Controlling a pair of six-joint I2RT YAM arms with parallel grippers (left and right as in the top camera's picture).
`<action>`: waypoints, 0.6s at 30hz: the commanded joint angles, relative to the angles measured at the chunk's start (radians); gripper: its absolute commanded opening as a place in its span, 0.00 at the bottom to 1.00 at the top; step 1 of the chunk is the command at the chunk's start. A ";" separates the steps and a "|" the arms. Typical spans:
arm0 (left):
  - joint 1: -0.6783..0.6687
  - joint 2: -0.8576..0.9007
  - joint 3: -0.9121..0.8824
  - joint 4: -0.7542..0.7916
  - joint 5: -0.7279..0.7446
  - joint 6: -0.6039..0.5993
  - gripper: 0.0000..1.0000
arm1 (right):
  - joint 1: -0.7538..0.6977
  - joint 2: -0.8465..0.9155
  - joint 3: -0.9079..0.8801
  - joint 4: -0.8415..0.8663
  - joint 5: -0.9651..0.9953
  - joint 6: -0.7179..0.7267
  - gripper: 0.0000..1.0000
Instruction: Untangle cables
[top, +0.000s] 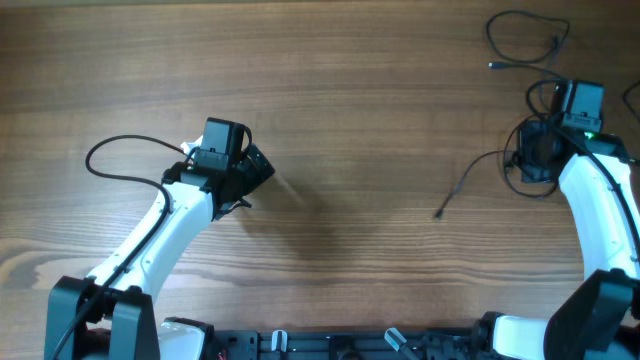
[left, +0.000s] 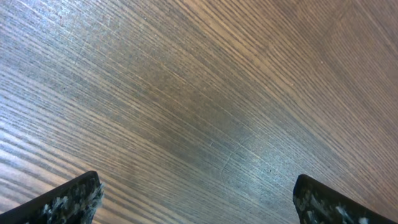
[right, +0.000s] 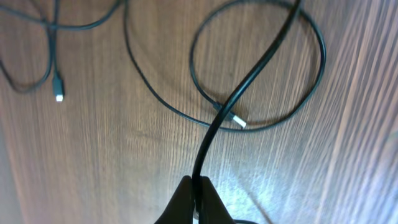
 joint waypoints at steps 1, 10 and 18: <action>0.006 -0.007 -0.003 0.000 -0.010 0.012 1.00 | 0.002 0.028 -0.008 0.076 -0.028 0.293 0.09; 0.006 -0.007 -0.003 0.000 -0.010 0.012 1.00 | 0.002 0.024 -0.008 0.333 -0.173 0.025 1.00; 0.006 -0.007 -0.003 0.000 -0.010 0.012 1.00 | 0.002 -0.373 -0.008 0.437 -0.304 -0.731 1.00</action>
